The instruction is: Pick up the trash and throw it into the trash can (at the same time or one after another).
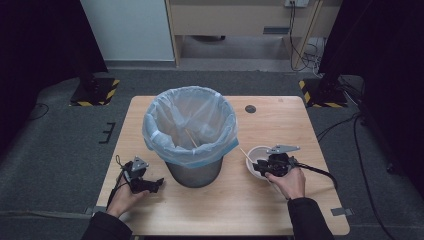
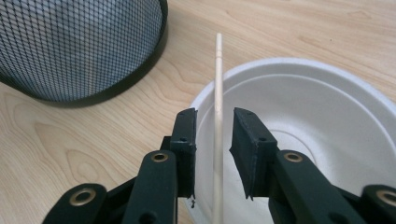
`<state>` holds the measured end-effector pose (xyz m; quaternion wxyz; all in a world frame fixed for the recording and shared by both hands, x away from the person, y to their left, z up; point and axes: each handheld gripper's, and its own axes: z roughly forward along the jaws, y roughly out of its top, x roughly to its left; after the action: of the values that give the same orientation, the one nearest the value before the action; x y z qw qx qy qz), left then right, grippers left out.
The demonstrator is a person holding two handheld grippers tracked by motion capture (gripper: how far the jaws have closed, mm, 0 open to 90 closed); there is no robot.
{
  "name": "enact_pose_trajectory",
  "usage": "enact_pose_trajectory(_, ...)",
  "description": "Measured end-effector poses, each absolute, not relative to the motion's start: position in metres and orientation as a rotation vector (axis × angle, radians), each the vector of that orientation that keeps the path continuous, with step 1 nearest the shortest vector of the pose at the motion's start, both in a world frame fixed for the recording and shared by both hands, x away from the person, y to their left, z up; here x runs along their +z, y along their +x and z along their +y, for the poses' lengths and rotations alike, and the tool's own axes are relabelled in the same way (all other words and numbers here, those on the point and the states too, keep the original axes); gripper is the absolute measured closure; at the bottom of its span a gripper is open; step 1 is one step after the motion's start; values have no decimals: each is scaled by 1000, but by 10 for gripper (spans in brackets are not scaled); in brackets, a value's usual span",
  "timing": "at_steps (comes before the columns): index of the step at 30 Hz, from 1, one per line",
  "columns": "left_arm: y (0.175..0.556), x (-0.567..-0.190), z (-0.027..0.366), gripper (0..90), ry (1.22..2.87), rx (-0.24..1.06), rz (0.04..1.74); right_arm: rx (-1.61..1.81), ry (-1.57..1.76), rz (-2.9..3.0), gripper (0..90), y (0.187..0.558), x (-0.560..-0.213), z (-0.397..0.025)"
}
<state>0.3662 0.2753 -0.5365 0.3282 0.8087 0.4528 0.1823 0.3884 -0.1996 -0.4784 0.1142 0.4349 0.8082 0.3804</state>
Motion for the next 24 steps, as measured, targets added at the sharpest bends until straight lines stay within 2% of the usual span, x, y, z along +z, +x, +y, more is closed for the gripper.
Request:
enact_pose_trajectory(16, 366, -536, 275, 0, 2117, 478, 1185, 1077, 1324, 2397, 785, 393, -488, -205)
enact_pose_trajectory(19, 366, -536, 275, 0, 2117, 477, 1185, 1071, 1330, 2405, 847, 394, -489, -205)
enact_pose_trajectory(24, 366, -536, 275, 0, 2117, 477, 1185, 1077, 1337, 2394, 857, 395, -487, -207)
